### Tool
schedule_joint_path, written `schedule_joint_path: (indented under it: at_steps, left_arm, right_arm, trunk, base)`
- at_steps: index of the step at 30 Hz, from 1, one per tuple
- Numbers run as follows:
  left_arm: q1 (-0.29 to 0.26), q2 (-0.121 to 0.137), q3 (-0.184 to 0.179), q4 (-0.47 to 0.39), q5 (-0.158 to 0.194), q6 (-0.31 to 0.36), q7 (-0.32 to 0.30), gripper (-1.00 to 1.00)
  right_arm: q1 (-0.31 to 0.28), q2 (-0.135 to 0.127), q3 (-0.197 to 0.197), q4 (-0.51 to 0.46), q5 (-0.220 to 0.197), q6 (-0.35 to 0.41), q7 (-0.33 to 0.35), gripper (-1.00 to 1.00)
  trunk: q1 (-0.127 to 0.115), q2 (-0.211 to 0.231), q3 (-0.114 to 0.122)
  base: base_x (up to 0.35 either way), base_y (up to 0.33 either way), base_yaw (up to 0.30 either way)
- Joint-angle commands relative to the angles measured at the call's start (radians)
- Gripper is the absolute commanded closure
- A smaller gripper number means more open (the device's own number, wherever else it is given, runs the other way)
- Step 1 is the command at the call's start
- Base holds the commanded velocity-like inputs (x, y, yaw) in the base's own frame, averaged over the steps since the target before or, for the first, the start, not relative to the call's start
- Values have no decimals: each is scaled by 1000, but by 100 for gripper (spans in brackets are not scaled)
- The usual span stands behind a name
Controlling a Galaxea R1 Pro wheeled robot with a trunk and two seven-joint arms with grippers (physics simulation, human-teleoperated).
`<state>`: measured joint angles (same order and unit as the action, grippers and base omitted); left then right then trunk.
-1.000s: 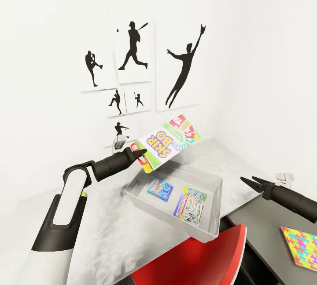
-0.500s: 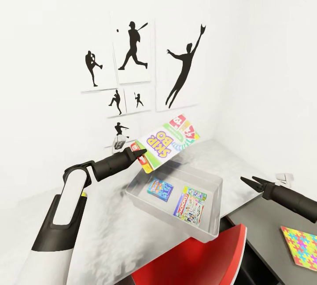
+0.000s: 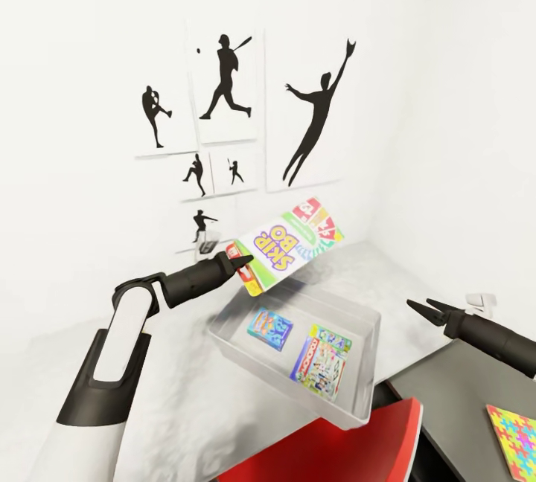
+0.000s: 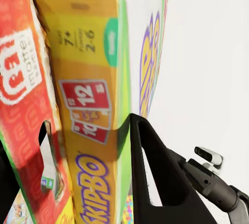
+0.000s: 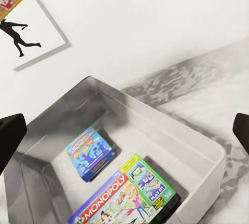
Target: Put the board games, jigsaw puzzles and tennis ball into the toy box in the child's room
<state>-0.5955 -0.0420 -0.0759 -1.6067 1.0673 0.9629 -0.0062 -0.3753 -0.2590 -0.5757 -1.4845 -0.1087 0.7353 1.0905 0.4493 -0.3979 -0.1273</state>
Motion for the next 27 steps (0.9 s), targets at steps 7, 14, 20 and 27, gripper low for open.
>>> schedule_joint_path:
  at_steps: [7, 14, 20, 27]
  left_arm:
    - [-1, 0, -18, 0, 1, 4, 2, 100]
    - [-1, 1, -25, 1, 0, 4, 2, 100]
    - [-1, 1, -26, 0, 0, 4, 2, 100]
    - [-1, 1, -27, 0, 0, 3, 2, 100]
  right_arm:
    - [0, 0, -1, 0, -3, 6, 2, -100]
    - [1, 0, -1, 0, -4, 6, 2, -100]
    - [1, 0, -1, 0, -4, 6, 2, -100]
    - [2, 0, -1, 1, -3, 2, 4, -100]
  trunk:
    - [1, -2, -2]
    - [1, -2, -2]
    - [1, -2, -2]
    - [1, -2, -2]
  base:
    - [47, -53, 64]
    - [14, -16, 19]
    - [5, -5, 7]
    - [2, -2, 2]
